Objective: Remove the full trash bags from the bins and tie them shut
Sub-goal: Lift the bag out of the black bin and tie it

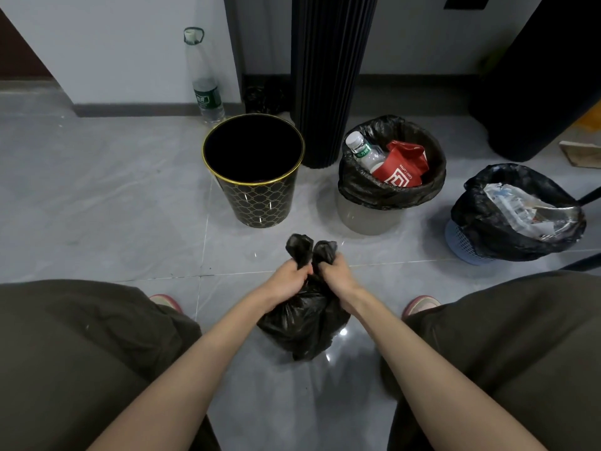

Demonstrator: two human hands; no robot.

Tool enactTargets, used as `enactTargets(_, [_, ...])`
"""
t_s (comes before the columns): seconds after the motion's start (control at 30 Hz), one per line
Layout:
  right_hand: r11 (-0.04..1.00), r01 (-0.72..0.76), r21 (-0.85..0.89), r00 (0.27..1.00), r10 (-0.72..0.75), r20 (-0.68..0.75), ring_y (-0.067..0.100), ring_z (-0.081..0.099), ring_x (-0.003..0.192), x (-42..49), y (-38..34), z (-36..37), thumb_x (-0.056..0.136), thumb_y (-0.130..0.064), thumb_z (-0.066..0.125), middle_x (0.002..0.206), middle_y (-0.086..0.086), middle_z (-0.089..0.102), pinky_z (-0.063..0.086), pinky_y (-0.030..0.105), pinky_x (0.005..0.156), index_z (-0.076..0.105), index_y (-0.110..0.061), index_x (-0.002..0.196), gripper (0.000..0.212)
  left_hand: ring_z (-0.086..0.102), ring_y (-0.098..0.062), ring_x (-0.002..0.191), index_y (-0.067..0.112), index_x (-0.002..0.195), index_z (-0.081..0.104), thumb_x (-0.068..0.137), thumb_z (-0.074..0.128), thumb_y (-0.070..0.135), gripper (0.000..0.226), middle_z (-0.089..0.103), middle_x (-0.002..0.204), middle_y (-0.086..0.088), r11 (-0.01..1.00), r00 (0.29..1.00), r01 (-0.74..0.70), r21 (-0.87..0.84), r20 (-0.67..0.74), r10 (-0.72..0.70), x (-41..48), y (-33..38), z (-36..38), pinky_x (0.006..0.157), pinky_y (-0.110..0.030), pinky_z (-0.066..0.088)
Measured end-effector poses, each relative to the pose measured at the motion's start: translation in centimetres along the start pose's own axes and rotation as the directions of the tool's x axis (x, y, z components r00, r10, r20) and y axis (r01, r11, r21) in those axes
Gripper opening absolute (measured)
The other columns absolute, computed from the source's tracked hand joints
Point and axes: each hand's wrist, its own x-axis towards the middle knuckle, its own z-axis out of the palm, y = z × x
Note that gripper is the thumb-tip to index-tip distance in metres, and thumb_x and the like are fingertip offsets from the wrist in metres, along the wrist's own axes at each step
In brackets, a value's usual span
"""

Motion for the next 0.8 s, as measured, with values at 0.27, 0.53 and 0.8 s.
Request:
enactTargets(0.27, [0.950, -0.074, 0.303, 0.987, 0.026, 0.160, 0.009, 0.032, 0.053, 0.0, -1.4, -1.3, 0.089, -0.001, 0.030, 0.067, 0.001, 0.044, 0.027, 0.015, 0.042, 0.044, -0.015, 0.080, 0.021, 0.058, -0.019, 0.099, 0.014, 0.125, 0.052, 0.095, 0.050, 0.021, 0.031, 0.058, 0.127, -0.010, 0.955, 0.983, 0.047, -0.292, -0.157, -0.096, 0.1, -0.2, -1.1, 0.067, -0.024, 0.038])
enactTargets(0.53, [0.950, 0.273, -0.153, 0.937, -0.226, 0.268, 0.012, 0.050, 0.071, -0.7, -0.7, -0.5, 0.099, -0.007, 0.029, 0.071, 0.000, 0.051, 0.043, 0.029, 0.072, 0.021, -0.012, 0.104, 0.011, 0.063, -0.002, 0.053, 0.014, 0.076, 0.069, 0.080, 0.073, 0.020, 0.008, 0.067, 0.050, 0.001, 0.967, 0.963, -0.088, -0.240, -0.267, 0.021, -0.2, -0.3, -1.0, 0.058, -0.014, 0.048])
enactTargets(0.8, [0.960, 0.251, -0.121, 0.902, -0.187, 0.388, 0.003, 0.040, 0.051, -2.0, -1.0, -1.7, 0.099, -0.027, 0.046, 0.057, -0.003, 0.045, 0.034, 0.013, 0.055, 0.050, -0.013, 0.083, 0.022, 0.055, -0.012, 0.056, 0.014, 0.078, 0.065, 0.079, 0.073, 0.034, 0.021, 0.061, 0.065, -0.001, 0.851, 0.900, 0.039, -0.523, -0.351, -0.257, 0.4, -0.2, -1.2, 0.057, -0.024, 0.045])
